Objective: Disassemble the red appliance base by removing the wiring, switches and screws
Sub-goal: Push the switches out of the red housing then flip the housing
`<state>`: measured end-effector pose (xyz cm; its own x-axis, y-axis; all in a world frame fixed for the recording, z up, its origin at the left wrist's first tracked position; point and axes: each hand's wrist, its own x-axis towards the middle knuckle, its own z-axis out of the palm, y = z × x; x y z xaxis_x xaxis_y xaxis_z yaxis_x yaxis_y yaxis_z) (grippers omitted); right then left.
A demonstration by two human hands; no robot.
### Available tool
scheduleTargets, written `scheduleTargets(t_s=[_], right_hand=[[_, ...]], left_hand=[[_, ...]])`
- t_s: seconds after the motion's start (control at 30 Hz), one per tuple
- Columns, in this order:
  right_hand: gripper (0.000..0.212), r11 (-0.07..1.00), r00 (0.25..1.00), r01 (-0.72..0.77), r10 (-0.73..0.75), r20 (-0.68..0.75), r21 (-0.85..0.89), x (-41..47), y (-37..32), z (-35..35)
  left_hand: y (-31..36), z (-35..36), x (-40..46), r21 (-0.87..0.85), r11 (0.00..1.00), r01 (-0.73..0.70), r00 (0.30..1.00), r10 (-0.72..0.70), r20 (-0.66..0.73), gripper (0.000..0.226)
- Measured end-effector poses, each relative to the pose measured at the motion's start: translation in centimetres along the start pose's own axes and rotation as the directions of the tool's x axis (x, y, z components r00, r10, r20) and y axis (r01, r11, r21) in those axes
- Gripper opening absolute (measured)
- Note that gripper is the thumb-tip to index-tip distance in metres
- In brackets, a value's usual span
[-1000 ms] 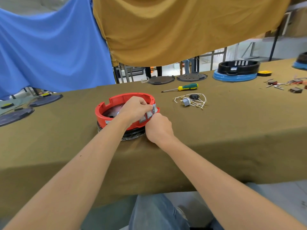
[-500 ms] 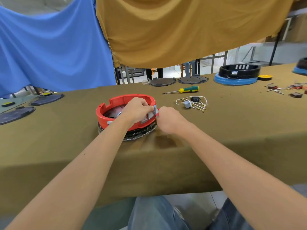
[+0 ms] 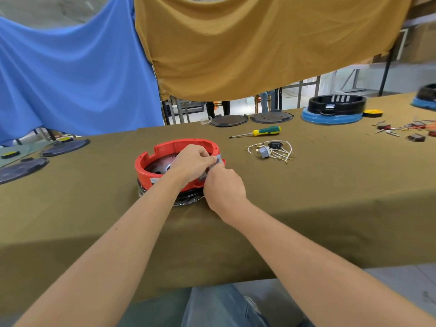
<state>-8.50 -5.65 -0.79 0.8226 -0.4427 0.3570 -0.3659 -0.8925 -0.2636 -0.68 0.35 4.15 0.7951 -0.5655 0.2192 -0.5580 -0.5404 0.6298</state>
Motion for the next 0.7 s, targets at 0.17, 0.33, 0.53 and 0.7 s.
scheduleTargets(t_s=[0.17, 0.33, 0.53, 0.7], right_hand=[[0.049, 0.988, 0.992, 0.126, -0.128, -0.019, -0.094, 0.1, 0.1, 0.2], [0.030, 0.996, 0.999, 0.019, -0.023, 0.047, 0.085, 0.8, 1.1, -0.7], [0.027, 0.995, 0.994, 0.080, -0.083, 0.065, 0.057, 1.2, 2.1, -1.3], [0.022, 0.997, 0.998, 0.043, -0.047, 0.053, 0.060, 0.8, 2.8, -0.6]], left_hand=[[0.1, -0.1, -0.2, 0.006, 1.000, -0.011, 1.000, 0.011, -0.007, 0.029], [0.1, -0.2, -0.3, -0.004, 1.000, -0.018, 1.000, 0.018, -0.005, 0.032], [-0.1, -0.1, -0.2, 0.057, 0.998, 0.004, 1.000, -0.003, -0.021, 0.036], [-0.1, 0.0, 0.0, 0.071, 0.997, 0.030, 0.994, -0.023, -0.105, 0.034]])
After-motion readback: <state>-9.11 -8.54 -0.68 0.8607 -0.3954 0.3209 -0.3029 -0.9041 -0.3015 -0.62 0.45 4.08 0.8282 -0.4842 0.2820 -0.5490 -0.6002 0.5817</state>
